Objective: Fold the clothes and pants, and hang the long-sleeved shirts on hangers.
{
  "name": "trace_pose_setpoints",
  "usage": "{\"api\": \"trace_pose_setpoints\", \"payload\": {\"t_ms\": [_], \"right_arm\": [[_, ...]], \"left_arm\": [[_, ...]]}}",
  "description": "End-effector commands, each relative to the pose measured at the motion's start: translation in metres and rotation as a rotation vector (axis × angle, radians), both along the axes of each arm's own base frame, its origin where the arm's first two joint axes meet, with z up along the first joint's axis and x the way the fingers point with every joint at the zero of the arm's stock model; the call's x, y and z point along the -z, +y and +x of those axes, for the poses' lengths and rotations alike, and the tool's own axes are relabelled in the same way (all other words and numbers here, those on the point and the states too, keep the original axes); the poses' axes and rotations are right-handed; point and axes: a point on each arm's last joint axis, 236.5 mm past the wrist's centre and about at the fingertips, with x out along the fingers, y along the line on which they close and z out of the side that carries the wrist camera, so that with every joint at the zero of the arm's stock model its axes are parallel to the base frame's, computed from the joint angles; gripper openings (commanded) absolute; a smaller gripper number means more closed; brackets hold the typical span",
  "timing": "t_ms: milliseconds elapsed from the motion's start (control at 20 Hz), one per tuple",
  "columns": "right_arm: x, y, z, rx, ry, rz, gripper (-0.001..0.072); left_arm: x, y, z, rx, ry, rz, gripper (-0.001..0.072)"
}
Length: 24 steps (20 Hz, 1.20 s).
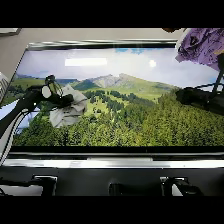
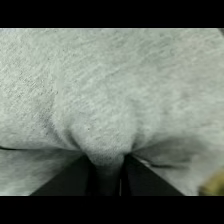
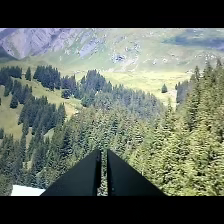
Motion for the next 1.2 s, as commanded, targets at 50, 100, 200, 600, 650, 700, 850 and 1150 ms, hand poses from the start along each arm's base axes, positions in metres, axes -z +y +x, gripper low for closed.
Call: {"api": "trace_pose_setpoints", "payload": {"t_ms": [50, 100, 200, 600, 650, 700, 850, 1150], "right_arm": [[0.007, 0.005, -0.009, 0.007, 0.057, 0.035, 0.0083], [0.009, 0.006, -0.014, -0.001, 0.074, 0.031, 0.0083], [0.014, 0.008, -0.022, -0.019, 0.111, 0.028, 0.0083], [0.043, -0.025, -0.069, 0.079, 0.325, -0.087, 0.0165], [0.045, -0.033, -0.072, 0.102, 0.340, -0.112, 0.0202], [0.046, -0.039, -0.071, 0.132, 0.341, -0.122, 0.0205], [0.045, -0.065, -0.060, 0.302, 0.321, -0.116, 0.0285], [0.169, 0.034, -0.056, 0.088, 0.696, 0.295, 0.0454]], "left_arm": [[-0.087, -0.131, -0.015, 0.135, -0.046, -0.290, 0.0011], [-0.104, -0.173, -0.026, 0.190, -0.055, -0.366, 0.0011], [-0.127, -0.249, -0.054, 0.266, -0.073, -0.477, 0.0011], [-0.011, -0.376, -0.153, 0.253, 0.210, -0.486, 0.0164], [-0.008, -0.373, -0.150, 0.241, 0.225, -0.491, 0.0463], [-0.013, -0.365, -0.140, 0.245, 0.211, -0.495, 0.0657], [-0.041, -0.304, -0.082, 0.280, 0.096, -0.461, 0.0702], [-0.068, -0.158, 0.019, 0.089, -0.049, -0.437, 0.0684]]}}
